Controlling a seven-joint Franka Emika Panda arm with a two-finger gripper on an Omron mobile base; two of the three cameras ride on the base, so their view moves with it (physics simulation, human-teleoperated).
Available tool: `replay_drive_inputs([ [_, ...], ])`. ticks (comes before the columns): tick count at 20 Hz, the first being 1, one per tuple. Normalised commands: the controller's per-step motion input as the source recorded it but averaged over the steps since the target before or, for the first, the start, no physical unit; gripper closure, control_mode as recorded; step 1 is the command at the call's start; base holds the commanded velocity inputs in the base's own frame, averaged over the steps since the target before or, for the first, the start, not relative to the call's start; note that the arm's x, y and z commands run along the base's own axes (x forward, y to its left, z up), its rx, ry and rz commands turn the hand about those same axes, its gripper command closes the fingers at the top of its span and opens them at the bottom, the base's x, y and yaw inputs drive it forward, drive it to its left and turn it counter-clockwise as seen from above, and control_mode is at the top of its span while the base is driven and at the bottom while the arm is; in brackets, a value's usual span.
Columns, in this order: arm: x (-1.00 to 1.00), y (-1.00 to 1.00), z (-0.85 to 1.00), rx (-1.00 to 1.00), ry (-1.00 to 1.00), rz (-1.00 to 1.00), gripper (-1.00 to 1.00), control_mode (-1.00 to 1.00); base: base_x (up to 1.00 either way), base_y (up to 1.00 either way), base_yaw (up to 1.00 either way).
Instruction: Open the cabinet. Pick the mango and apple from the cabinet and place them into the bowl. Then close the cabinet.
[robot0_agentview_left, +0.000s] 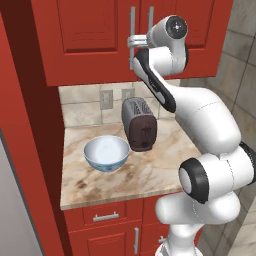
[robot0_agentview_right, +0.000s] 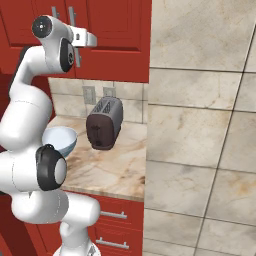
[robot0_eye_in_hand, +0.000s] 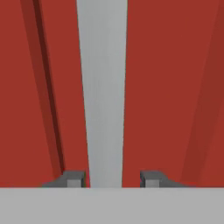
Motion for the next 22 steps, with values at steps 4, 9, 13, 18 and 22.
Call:
replay_drive_inputs([
  [4,0.00,0.00,0.00,0.00,0.00,0.00,1.00,-1.00,0.00,0.00,0.00],
  [9,0.00,0.00,0.00,0.00,0.00,0.00,1.00,-1.00,0.00,0.00,0.00],
  [13,-0.29,0.00,0.00,0.00,0.00,0.00,1.00,-1.00,0.00,0.00,0.00],
  [18,-0.82,0.00,0.00,0.00,0.00,0.00,1.00,-1.00,0.00,0.00,0.00],
  [22,-0.84,0.00,0.00,0.00,0.00,-0.01,1.00,-1.00,0.00,0.00,0.00],
])
